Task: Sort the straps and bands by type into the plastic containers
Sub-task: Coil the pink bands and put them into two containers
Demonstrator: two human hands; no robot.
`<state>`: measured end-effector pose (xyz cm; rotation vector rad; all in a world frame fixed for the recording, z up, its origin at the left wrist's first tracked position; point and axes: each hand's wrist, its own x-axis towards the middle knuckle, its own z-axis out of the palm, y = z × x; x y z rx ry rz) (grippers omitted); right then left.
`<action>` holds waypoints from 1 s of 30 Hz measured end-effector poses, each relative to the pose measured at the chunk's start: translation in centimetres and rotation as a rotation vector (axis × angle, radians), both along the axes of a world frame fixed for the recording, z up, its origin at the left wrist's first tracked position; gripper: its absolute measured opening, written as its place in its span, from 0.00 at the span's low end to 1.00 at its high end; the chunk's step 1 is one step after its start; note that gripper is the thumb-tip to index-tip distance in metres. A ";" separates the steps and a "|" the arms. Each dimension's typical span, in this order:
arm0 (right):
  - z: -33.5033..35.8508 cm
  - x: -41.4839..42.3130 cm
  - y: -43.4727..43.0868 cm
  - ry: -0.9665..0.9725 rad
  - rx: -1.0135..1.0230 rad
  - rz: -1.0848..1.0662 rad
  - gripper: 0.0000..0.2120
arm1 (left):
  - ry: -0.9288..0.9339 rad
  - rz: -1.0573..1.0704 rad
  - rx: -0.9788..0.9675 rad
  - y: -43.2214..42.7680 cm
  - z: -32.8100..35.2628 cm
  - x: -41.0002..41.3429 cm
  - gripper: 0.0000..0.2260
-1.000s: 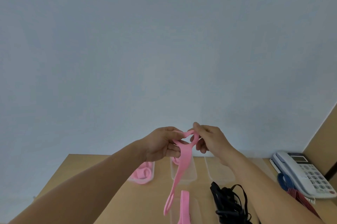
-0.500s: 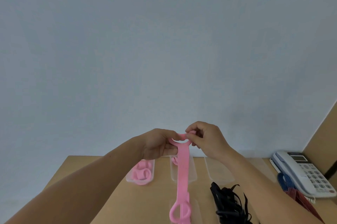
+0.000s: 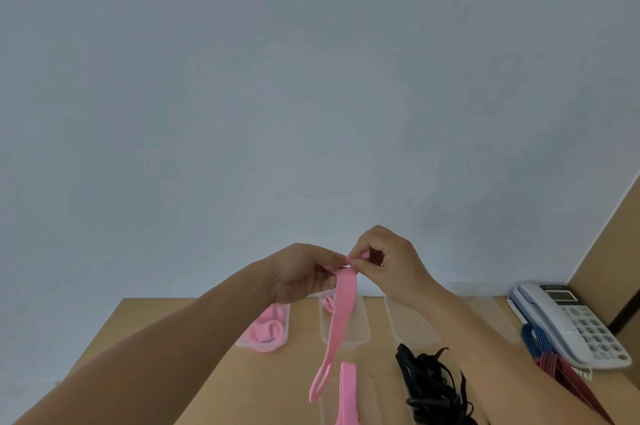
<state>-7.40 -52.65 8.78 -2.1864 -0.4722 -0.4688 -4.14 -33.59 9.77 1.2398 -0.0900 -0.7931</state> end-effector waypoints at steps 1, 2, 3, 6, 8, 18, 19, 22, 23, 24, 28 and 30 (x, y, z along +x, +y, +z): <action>0.0 -0.1 -0.1 0.033 0.035 -0.001 0.10 | -0.043 0.001 0.024 0.0 0.1 -0.1 0.12; 0.1 -0.2 -0.1 0.093 0.088 0.004 0.07 | -0.087 0.018 0.047 0.0 0.2 -0.1 0.12; 0.3 -0.2 -0.2 0.166 0.156 0.009 0.04 | -0.128 0.053 0.071 -0.1 0.2 -0.1 0.12; 0.9 -0.3 -0.1 0.325 0.294 -0.043 0.05 | -0.262 0.141 0.116 -0.3 0.1 0.0 0.09; 1.4 -0.4 -0.1 0.403 0.298 -0.049 0.07 | -0.397 0.167 0.160 -0.6 -0.1 -0.1 0.08; 0.6 -0.4 0.2 0.299 0.150 -0.104 0.05 | -0.418 0.190 0.157 -0.9 -0.4 -0.6 0.09; 0.5 -0.4 0.3 0.268 0.092 -0.121 0.05 | -0.401 0.193 0.148 -0.9 -0.4 -0.6 0.08; 0.2 -0.5 0.4 0.214 -0.019 -0.149 0.06 | -0.339 0.218 0.105 -1.0 -0.2 -0.6 0.07; 0.1 -0.4 0.3 0.203 -0.040 -0.157 0.07 | -0.314 0.224 0.089 -1.1 -0.1 -0.7 0.08; 0.2 -0.4 0.2 0.193 -0.058 -0.162 0.06 | -0.284 0.222 0.069 -1.1 -0.1 -0.6 0.09; 0.3 -0.1 -0.2 0.198 -0.007 -0.116 0.05 | -0.186 0.123 -0.022 -0.9 0.1 -0.5 0.13; 0.2 -0.1 -0.2 0.177 0.004 -0.097 0.06 | -0.156 0.063 -0.015 -0.9 0.2 -0.5 0.07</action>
